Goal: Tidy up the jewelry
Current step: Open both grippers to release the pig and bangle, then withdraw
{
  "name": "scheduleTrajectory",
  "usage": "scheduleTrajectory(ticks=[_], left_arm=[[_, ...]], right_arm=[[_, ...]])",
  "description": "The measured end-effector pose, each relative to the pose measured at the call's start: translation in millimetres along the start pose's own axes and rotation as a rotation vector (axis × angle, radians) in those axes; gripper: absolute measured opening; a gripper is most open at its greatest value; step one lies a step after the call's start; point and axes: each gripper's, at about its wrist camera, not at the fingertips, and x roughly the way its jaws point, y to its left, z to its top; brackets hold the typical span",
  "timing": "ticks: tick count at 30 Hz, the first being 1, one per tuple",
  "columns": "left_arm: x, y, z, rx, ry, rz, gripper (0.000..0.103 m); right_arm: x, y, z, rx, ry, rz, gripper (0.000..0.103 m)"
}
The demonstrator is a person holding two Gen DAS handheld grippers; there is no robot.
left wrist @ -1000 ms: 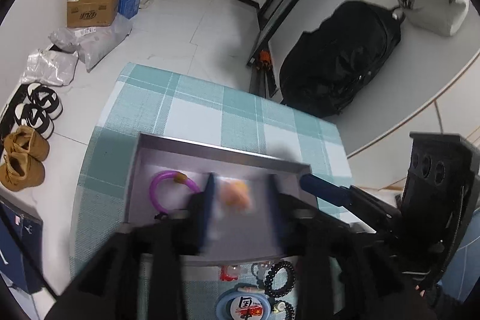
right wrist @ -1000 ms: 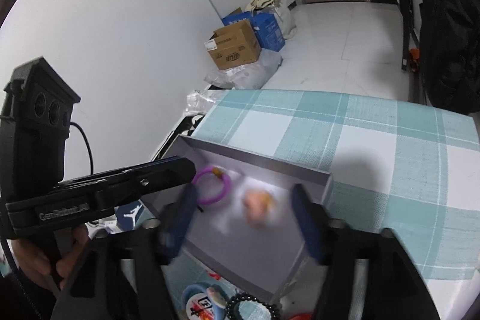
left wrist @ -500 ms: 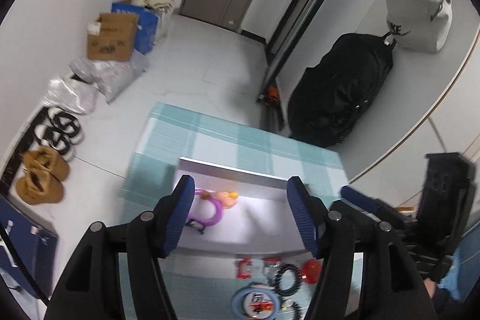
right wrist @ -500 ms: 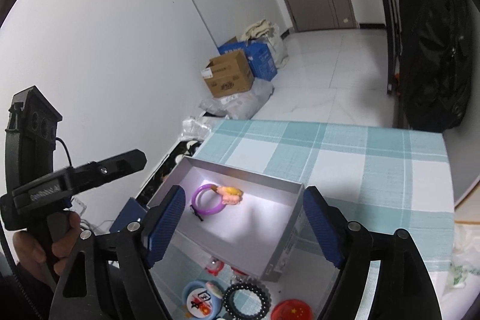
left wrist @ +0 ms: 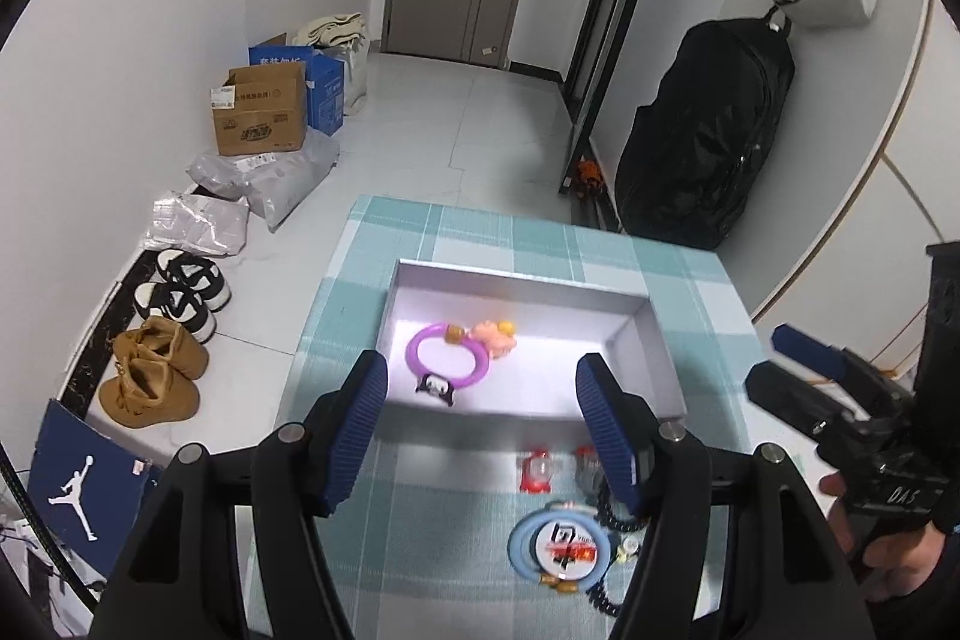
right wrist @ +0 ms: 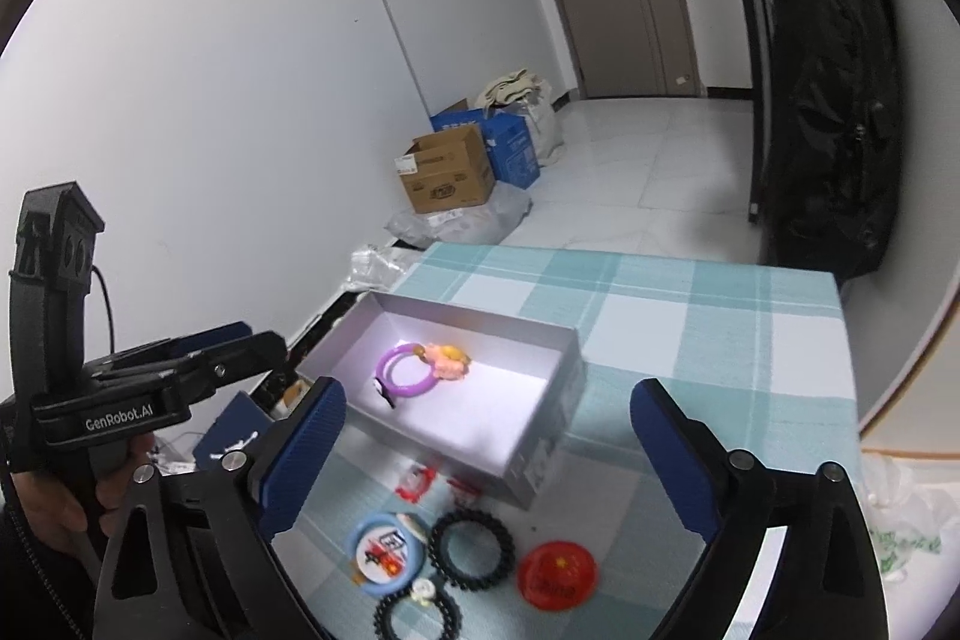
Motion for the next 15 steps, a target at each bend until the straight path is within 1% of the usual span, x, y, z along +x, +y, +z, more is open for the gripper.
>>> scheduleTrajectory(ticks=[2, 4, 8, 10, 15], left_arm=[[-2, -3, -6, 0.016, 0.005, 0.018, 0.061], [-3, -3, -11, 0.016, 0.016, 0.019, 0.061], [-2, -3, -25, 0.018, 0.061, 0.021, 0.062], [0, -4, -30, 0.015, 0.087, 0.014, 0.062], [5, -10, -41, 0.004, 0.154, -0.041, 0.062]], right_arm=[[-5, -2, -5, 0.004, 0.004, -0.014, 0.098], [-10, -3, -9, -0.002, 0.003, -0.027, 0.098], [-19, -6, -20, -0.016, 0.009, -0.042, 0.1], [-22, -6, -26, -0.025, 0.018, -0.044, 0.101], [-26, -9, -38, -0.017, 0.045, -0.045, 0.102]])
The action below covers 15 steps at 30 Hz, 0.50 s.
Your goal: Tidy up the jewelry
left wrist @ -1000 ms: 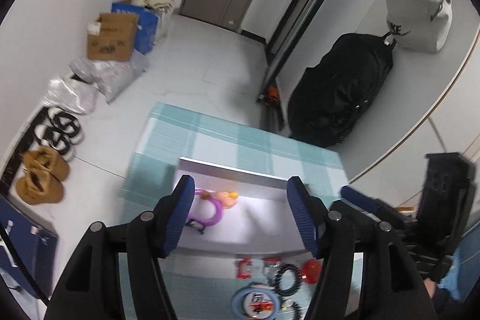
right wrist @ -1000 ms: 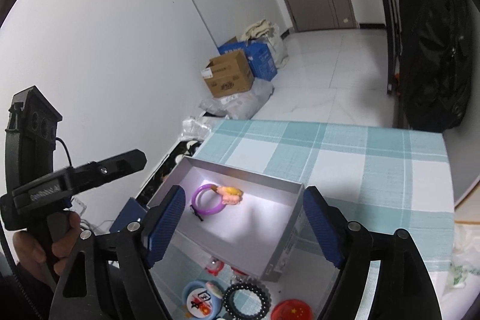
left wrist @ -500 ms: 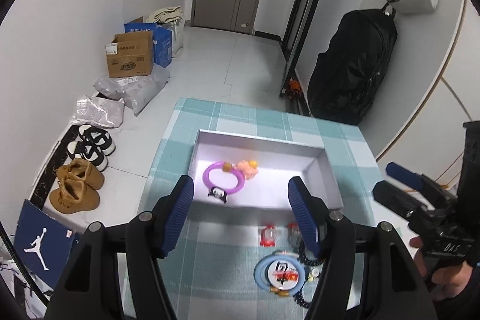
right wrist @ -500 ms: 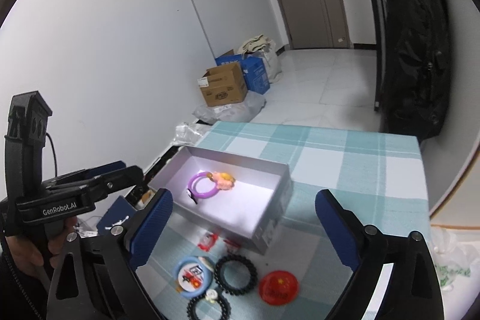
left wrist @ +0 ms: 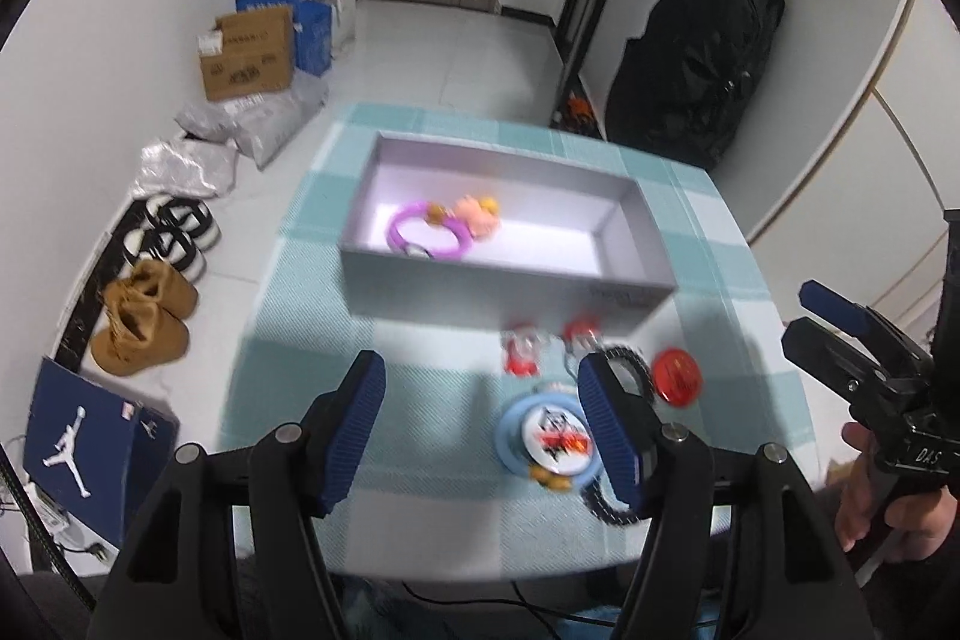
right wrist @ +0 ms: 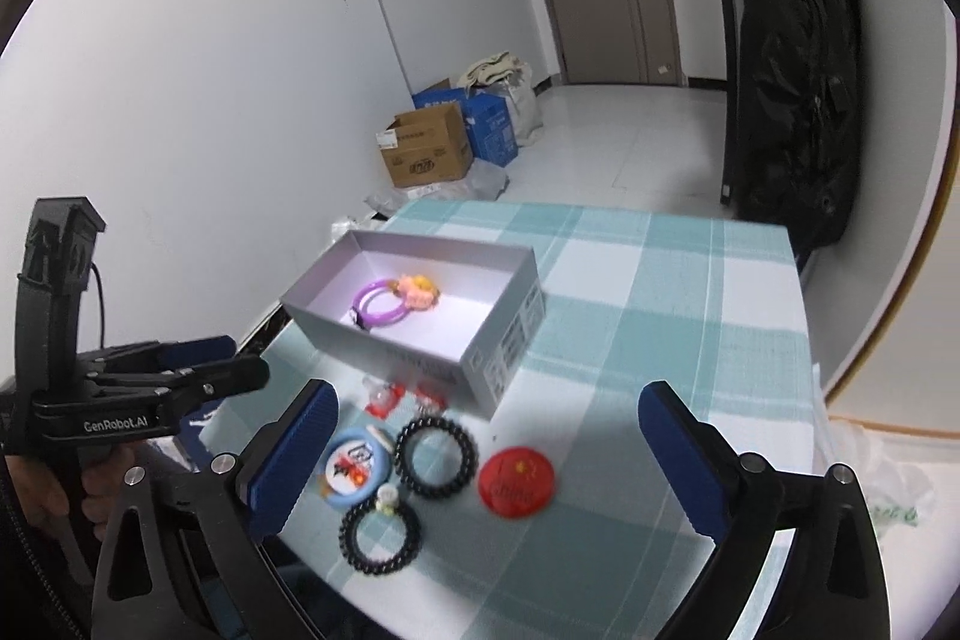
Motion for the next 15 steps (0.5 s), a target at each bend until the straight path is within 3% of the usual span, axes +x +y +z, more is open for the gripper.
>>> scheduleTrajectory(ticks=[7, 15], left_arm=[[13, -28, -13, 0.13, 0.083, -0.081, 0.062], [33, -33, -24, 0.196, 0.164, -0.023, 0.062]], right_arm=[[0, 3, -7, 0.002, 0.021, 0.009, 0.102], [2, 2, -7, 0.01, 0.031, 0.011, 0.102]])
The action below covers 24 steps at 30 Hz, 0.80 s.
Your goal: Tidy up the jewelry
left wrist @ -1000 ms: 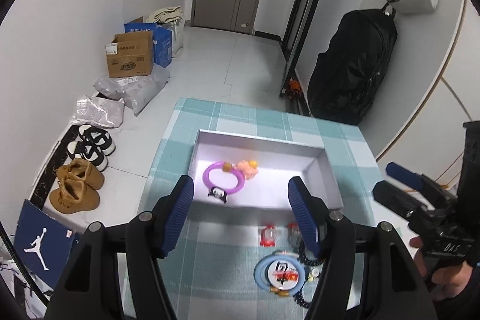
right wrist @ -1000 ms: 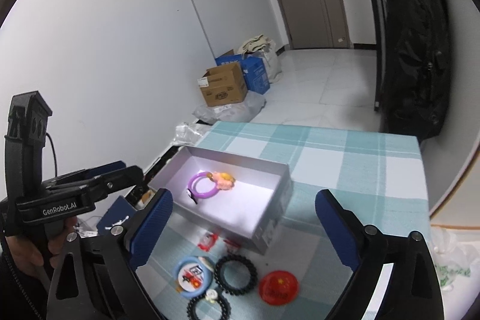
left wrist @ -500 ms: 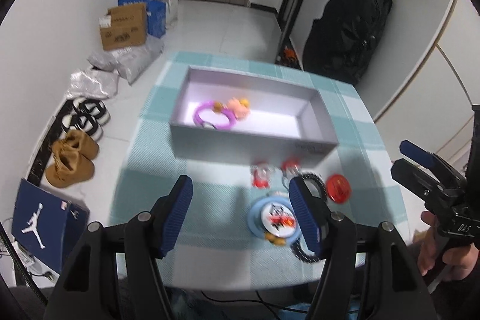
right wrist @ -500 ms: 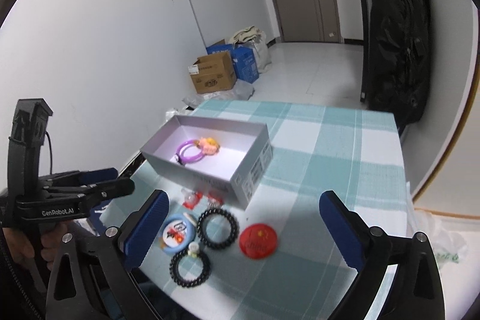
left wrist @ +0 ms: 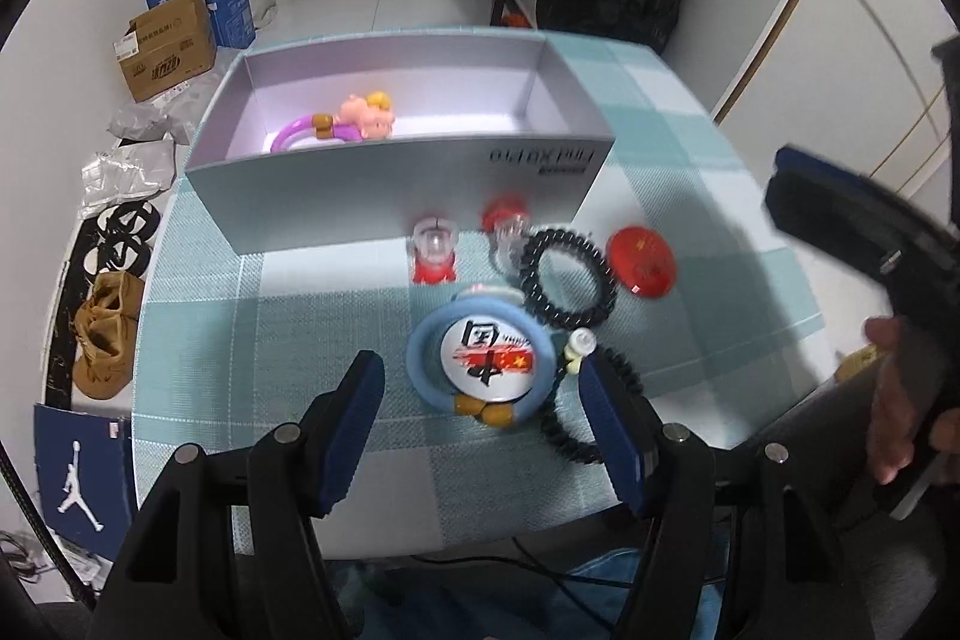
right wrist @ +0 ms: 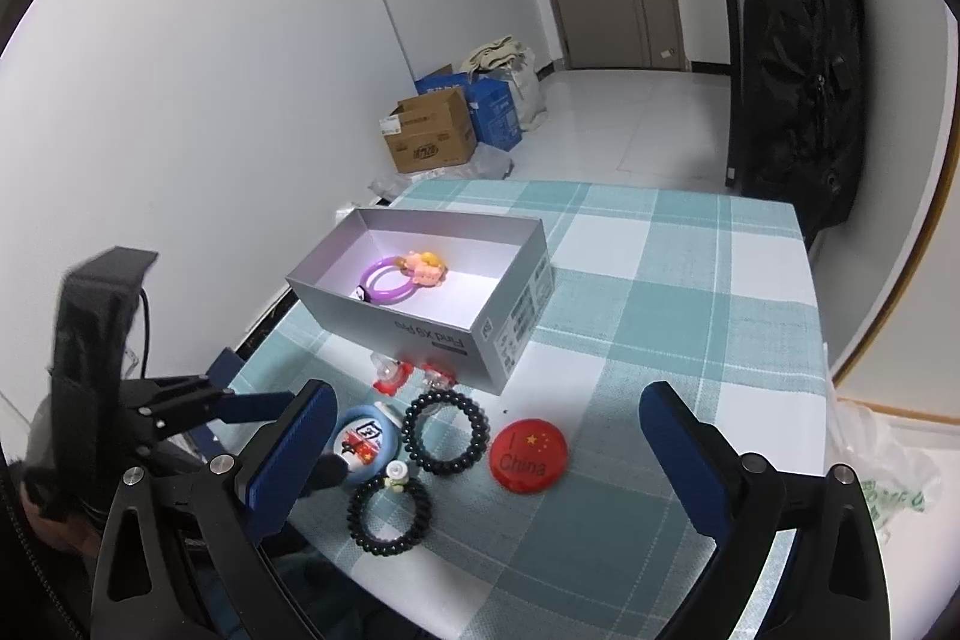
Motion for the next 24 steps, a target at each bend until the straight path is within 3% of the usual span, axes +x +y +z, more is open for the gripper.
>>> scheduleTrajectory(ticks=[8, 24], left_arm=[[16, -4, -1, 0.049, 0.069, 0.04, 0.062], [20, 0, 4, 0.062, 0.08, -0.02, 0.055]], right_arm=[[-2, -2, 2, 0.017, -0.005, 0.011, 0.102], [1, -2, 4, 0.032, 0.003, 0.025, 0.102]])
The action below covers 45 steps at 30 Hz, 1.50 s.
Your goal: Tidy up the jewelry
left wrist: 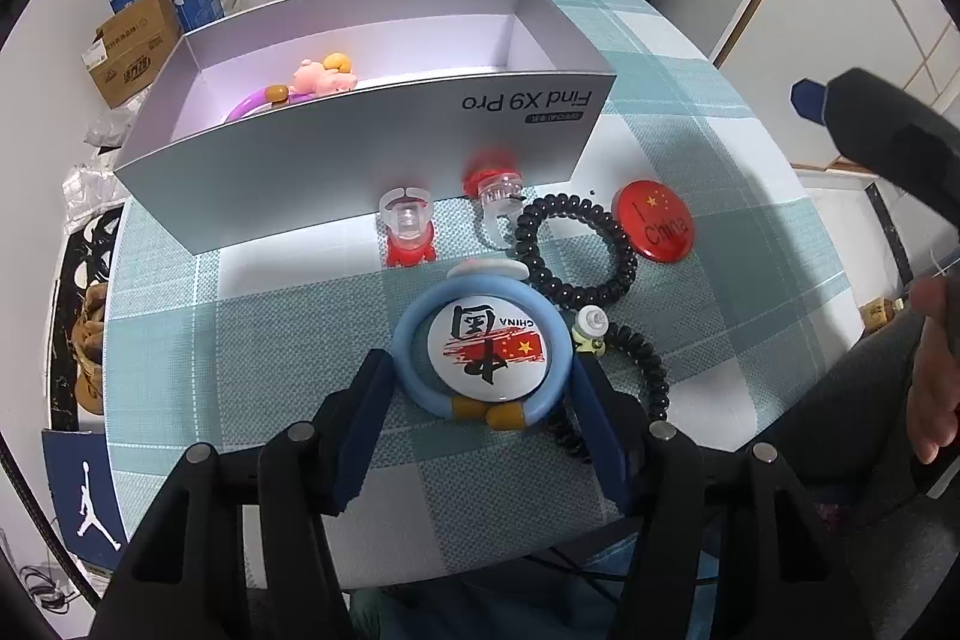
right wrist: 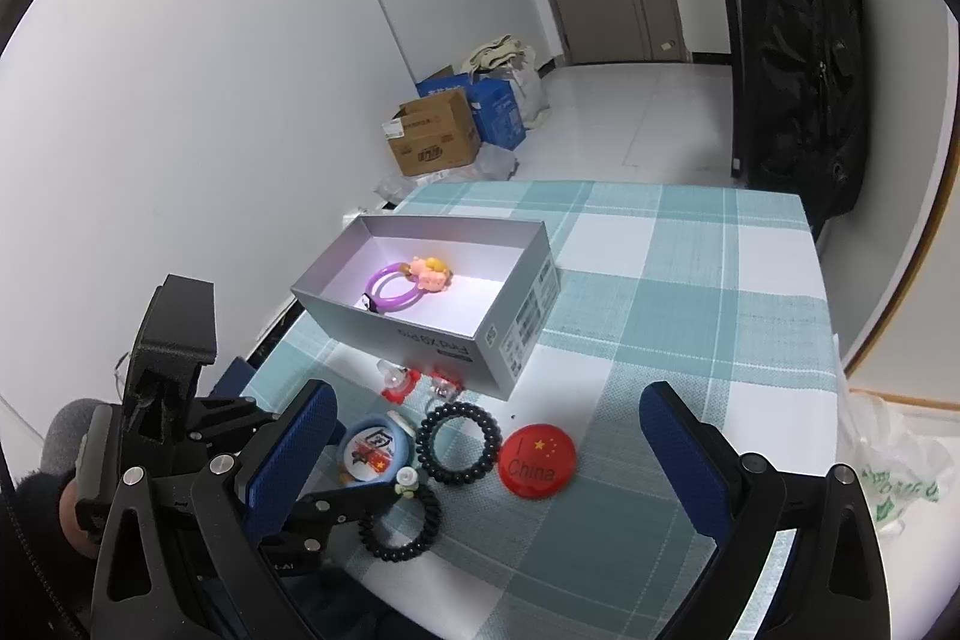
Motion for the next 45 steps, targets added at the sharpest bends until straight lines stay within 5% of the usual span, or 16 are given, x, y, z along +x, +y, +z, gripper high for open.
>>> scheduleTrajectory(ticks=[28, 39, 45], left_arm=[[-30, 11, 6, -0.061, -0.091, -0.082, 0.053], [-48, 26, 11, -0.109, -0.16, -0.091, 0.053], [-59, 32, 14, -0.135, -0.207, -0.105, 0.053]], right_arm=[[26, -5, -10, 0.025, 0.118, -0.008, 0.102], [41, 14, -20, -0.032, 0.194, 0.077, 0.101], [50, 16, -25, -0.085, 0.214, -0.005, 0.1]])
